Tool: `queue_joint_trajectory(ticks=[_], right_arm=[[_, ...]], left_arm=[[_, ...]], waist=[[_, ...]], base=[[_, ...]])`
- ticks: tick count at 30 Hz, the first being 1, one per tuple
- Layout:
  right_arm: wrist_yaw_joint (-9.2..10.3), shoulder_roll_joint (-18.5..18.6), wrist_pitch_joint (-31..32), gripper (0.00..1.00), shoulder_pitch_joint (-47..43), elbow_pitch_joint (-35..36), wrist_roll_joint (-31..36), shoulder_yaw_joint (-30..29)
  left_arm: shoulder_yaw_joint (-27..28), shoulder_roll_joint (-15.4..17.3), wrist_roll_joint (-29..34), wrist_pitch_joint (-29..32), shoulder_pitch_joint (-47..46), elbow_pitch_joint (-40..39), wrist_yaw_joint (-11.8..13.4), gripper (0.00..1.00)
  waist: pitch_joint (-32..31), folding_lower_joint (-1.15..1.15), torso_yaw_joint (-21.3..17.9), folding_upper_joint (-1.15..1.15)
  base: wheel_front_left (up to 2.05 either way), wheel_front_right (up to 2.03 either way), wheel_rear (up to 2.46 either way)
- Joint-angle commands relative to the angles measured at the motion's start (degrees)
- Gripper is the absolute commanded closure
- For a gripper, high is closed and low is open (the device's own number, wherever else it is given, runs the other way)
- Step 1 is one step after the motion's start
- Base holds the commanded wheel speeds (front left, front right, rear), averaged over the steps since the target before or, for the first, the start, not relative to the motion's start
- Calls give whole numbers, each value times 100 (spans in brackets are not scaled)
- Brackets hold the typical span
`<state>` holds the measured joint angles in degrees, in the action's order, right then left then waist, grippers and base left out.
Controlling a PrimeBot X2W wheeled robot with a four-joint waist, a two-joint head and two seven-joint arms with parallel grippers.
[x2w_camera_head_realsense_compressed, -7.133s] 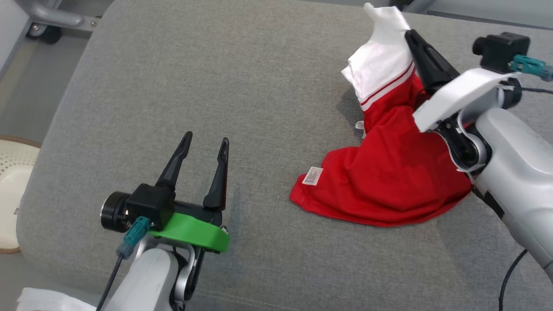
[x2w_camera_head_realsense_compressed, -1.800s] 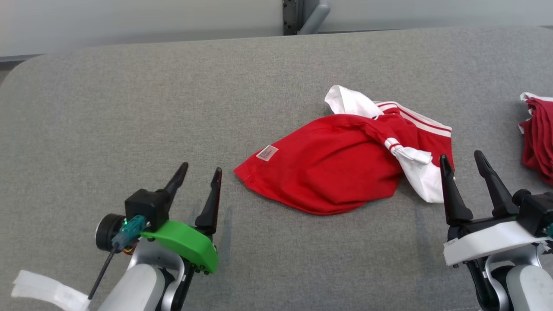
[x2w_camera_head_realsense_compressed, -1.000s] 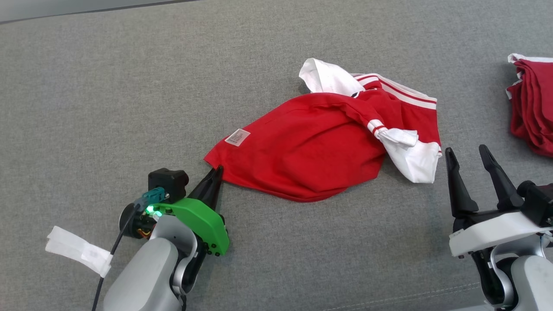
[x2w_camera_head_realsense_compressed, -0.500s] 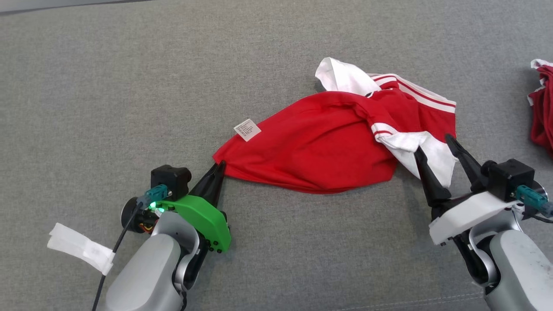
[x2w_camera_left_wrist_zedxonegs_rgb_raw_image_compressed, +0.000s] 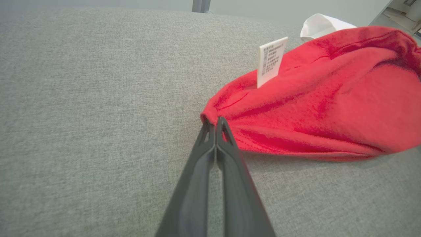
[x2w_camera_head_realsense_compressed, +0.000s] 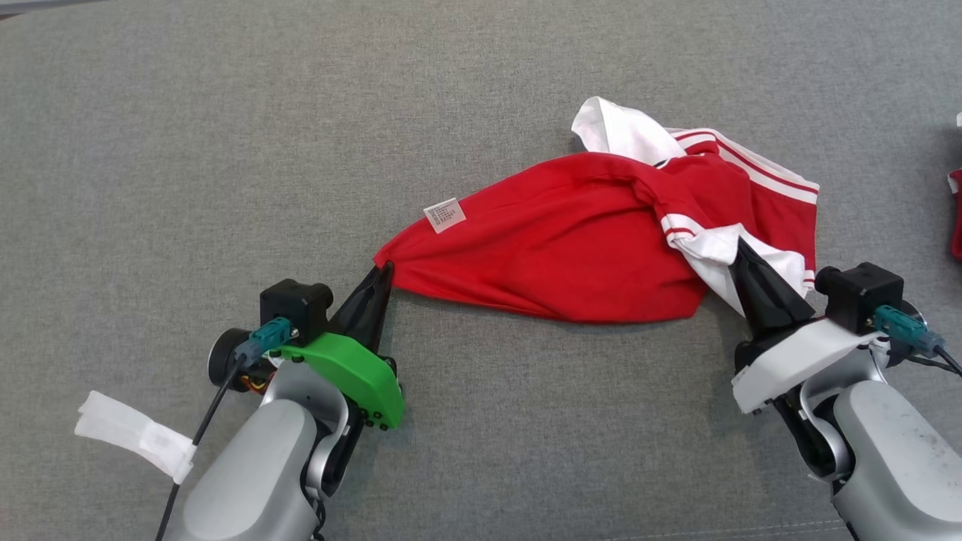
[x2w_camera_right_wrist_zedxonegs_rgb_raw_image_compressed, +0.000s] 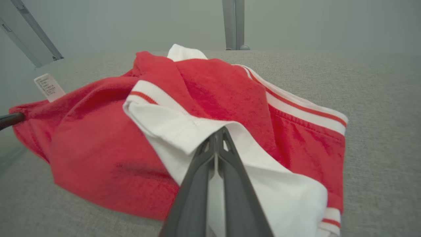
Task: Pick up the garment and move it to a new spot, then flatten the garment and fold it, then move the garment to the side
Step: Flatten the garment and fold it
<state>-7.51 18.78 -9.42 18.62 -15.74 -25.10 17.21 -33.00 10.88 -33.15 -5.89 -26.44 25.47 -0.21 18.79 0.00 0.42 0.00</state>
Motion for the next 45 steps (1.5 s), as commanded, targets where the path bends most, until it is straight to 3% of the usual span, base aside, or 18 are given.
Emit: queue_joint_trajectory(ticks=[1,12,21,36,45], right_arm=[[5,62,-113,100,53,14,-49,-34],[5,123,-454,100,-196,826,195,-608],[5,236,-316,100,89,1900,665,-1153],[6,831,316,100,1019,3036,883,-1866],[6,886,584,100,1097,3160,754,-1786]], left_arm=[[27,58,33,-64,-61,-61,36,100],[144,370,290,-348,131,-921,431,100],[397,810,709,-476,-17,-2207,918,100],[1020,1878,1263,266,-703,-4148,1349,100],[1072,2012,1292,616,-604,-4667,1500,100]], waist=[[-17,0,0,0],[-269,0,-58,0],[-588,0,-57,0],[-1267,0,85,0],[-1355,0,85,0]], base=[[0,0,0],[0,0,0],[0,0,0],[0,0,0],[0,0,0]])
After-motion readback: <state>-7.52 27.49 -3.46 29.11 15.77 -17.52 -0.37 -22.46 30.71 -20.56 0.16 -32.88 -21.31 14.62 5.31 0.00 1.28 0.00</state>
